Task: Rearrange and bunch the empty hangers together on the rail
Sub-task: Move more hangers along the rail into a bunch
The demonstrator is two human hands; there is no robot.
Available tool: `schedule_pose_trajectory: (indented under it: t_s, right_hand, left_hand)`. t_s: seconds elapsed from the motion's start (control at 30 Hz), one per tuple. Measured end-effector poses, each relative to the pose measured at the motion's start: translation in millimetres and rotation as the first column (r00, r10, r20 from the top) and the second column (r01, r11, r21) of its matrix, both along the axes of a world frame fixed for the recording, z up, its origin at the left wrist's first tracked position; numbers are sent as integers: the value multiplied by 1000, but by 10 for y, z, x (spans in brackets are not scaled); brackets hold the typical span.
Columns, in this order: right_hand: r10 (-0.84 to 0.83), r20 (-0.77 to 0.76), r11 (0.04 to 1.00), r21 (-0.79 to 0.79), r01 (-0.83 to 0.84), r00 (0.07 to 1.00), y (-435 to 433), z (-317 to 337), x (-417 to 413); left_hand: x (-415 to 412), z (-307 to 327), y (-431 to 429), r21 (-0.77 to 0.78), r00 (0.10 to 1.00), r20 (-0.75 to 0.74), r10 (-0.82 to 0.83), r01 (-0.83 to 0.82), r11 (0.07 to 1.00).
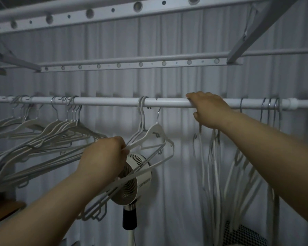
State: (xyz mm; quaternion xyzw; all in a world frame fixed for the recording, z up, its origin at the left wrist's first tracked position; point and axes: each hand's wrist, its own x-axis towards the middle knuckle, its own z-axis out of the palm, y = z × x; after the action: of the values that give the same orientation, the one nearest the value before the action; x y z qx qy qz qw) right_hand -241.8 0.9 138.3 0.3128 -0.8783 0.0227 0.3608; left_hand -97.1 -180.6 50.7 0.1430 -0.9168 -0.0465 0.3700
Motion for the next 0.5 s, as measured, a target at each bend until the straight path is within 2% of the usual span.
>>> schedule_pose_trajectory:
  t_s: [0.27,0.5]
  right_hand:
    - [41,1,999,3,-41,999,75,-14,2]
    - [75,-16,997,31,-75,997,115,-24,23]
  left_hand:
    - [-271,40,157,59,1000,4,-27,27,998]
    - [-293,-52,264,106,994,107,-22,11,994]
